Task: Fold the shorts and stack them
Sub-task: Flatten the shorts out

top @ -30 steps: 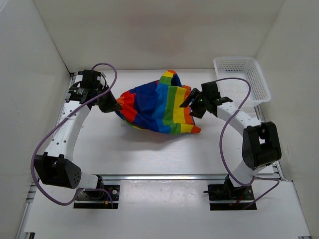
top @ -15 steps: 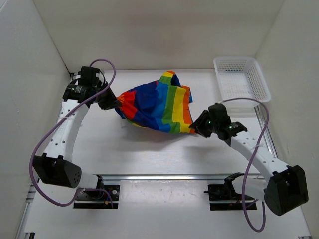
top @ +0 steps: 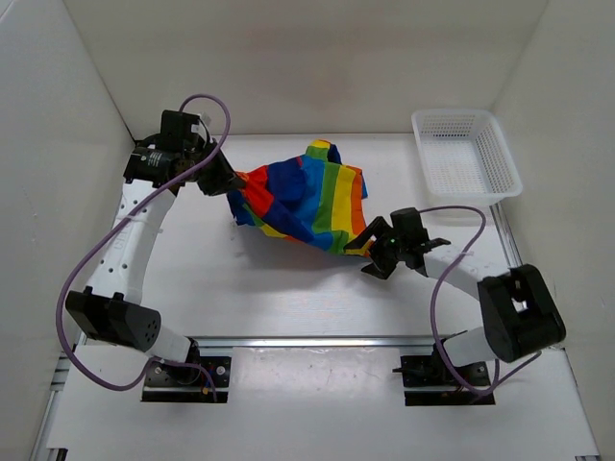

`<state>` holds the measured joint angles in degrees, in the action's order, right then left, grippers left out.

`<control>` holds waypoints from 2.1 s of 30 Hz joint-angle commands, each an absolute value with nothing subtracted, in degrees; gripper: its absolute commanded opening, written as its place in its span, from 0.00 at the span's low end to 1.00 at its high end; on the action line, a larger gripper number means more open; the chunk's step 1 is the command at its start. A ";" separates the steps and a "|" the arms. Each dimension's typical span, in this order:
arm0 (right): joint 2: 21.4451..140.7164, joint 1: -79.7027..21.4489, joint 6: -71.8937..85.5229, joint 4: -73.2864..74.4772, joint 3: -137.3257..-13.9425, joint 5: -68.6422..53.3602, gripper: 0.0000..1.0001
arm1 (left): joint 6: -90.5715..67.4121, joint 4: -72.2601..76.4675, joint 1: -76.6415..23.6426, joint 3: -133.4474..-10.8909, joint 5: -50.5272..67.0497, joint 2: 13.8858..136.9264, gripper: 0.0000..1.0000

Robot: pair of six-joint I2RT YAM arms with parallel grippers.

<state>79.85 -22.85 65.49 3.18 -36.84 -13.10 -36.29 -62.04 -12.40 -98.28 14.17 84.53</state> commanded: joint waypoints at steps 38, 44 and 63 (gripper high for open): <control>85.31 -11.26 40.10 26.87 -80.01 -2.80 0.00 | -35.16 -65.91 -7.22 -124.35 13.43 95.84 0.10; 85.89 -8.88 33.76 33.13 -109.31 -5.62 0.00 | -36.91 -65.35 -3.08 -147.76 19.15 99.19 0.10; 67.49 -9.67 35.24 41.39 -54.22 -0.70 0.69 | -35.34 -55.28 -7.65 -60.90 14.15 71.01 0.89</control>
